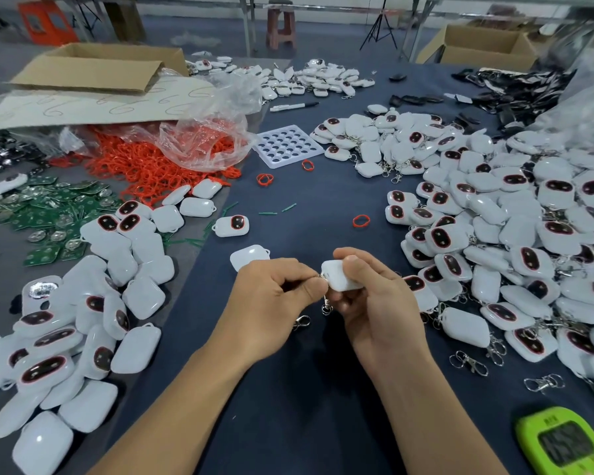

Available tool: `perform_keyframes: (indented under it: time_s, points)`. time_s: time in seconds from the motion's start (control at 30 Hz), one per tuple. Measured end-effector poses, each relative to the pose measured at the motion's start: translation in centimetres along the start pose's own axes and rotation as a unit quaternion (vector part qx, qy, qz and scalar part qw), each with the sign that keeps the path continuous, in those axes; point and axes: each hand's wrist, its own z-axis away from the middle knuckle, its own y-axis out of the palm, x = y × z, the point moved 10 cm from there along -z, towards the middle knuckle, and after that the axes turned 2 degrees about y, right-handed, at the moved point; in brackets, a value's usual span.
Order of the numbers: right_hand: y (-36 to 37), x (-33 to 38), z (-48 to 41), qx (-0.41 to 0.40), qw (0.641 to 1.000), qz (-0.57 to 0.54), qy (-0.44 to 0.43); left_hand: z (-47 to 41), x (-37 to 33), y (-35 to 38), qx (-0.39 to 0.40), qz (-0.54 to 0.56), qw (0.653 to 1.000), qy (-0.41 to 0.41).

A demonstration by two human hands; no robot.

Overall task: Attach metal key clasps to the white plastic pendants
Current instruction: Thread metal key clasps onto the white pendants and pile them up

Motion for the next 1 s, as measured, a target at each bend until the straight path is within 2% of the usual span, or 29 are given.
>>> perform_keyframes:
  time_s: [0.1,0.17,0.23,0.27,0.3,0.4,0.5,0.6,0.7,0.77,0.87,1.0]
  points:
    - [-0.7,1.8,0.4,-0.041,0.984,0.132,-0.111,0.1,-0.7,0.0,0.001,-0.197,0.978,0.062]
    - [0.1,3.4,1.3,-0.041,0.946,0.241,-0.211,0.3,-1.6,0.5,0.001,-0.258,0.96,0.111]
    - [1.0,3.8,1.7,-0.031,0.915,0.308,-0.259,0.5,-2.0,0.7,-0.005,-0.298,0.943,0.146]
    - [0.9,3.6,1.5,-0.032,0.919,0.304,-0.249,0.5,-1.9,0.6,-0.012,-0.302,0.942,0.147]
    - [0.6,3.2,1.2,-0.031,0.938,0.269,-0.219,0.4,-1.6,0.2,-0.019,-0.291,0.947,0.131]
    - [0.0,1.5,0.0,-0.018,0.988,0.117,-0.098,-0.1,0.6,-0.6,-0.007,-0.167,0.986,0.02]
    - [-0.1,0.9,-0.6,0.001,0.997,0.067,-0.045,-0.2,1.8,0.3,0.036,-0.047,0.997,-0.039]
    - [0.0,0.7,-0.7,0.02,0.997,0.07,-0.035,-0.1,1.5,0.8,0.059,-0.021,0.998,-0.029]
    - [0.2,0.8,-0.5,0.028,0.996,0.074,-0.036,-0.1,1.2,0.9,0.048,0.001,0.998,-0.027]
    - [0.0,0.9,-0.3,0.012,0.996,0.072,-0.045,0.0,1.0,0.6,0.026,-0.018,0.999,-0.019]
    - [-0.5,1.6,0.1,-0.031,0.99,0.1,-0.093,0.0,0.2,0.8,0.024,-0.15,0.988,0.033]
    - [0.2,3.5,1.4,-0.056,0.943,0.247,-0.216,0.0,-1.2,1.9,0.031,-0.298,0.948,0.11]
